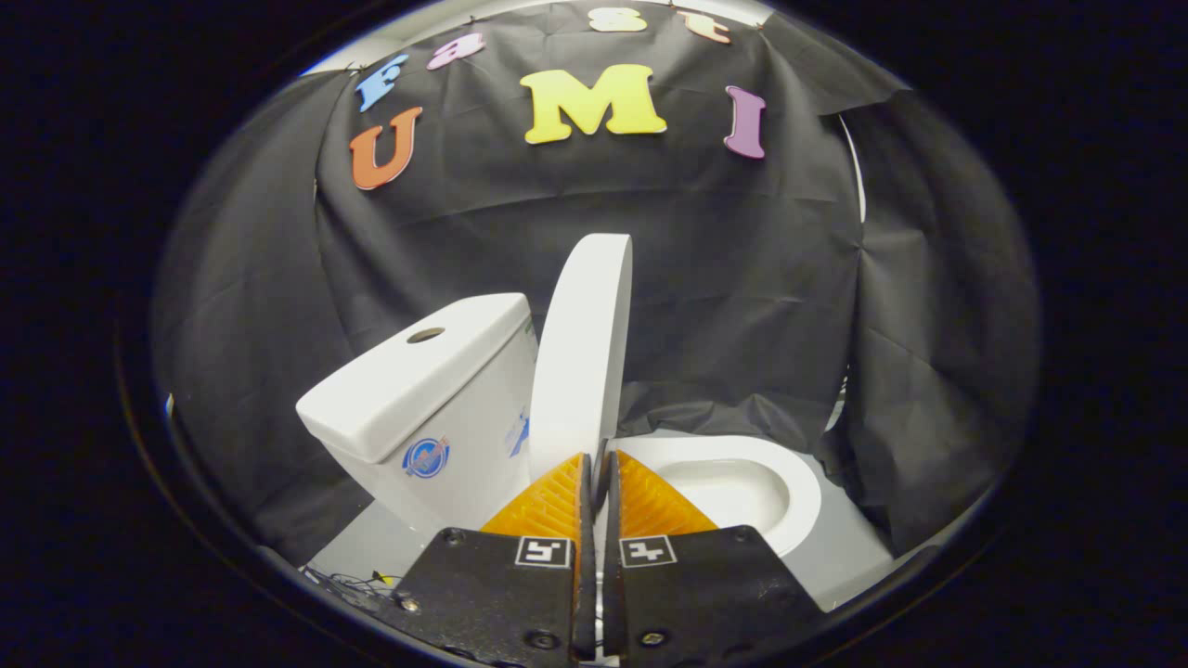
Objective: Open the toilet lid.
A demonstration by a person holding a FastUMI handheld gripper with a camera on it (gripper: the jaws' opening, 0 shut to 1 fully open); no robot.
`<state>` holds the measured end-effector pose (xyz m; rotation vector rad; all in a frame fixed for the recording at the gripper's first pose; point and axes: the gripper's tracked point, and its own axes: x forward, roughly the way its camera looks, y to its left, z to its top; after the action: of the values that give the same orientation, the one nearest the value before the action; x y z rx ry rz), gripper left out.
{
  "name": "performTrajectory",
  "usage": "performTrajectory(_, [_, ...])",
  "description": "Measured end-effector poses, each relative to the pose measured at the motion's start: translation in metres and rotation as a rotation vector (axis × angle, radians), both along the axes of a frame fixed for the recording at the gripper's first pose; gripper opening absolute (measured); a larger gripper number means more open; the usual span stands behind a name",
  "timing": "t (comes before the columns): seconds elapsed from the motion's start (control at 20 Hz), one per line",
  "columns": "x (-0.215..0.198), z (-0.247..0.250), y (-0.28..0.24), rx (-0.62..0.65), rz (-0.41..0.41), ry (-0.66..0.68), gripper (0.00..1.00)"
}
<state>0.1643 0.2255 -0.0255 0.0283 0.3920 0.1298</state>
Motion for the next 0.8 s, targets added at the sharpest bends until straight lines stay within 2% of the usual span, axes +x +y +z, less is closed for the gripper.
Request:
performTrajectory(0.3, [0.002, 0.002, 0.027, -0.089, 0.023, -0.02, 0.07])
performTrajectory(0.8, [0.003, -0.003, 0.064, -0.163, 0.077, -0.011, 0.09])
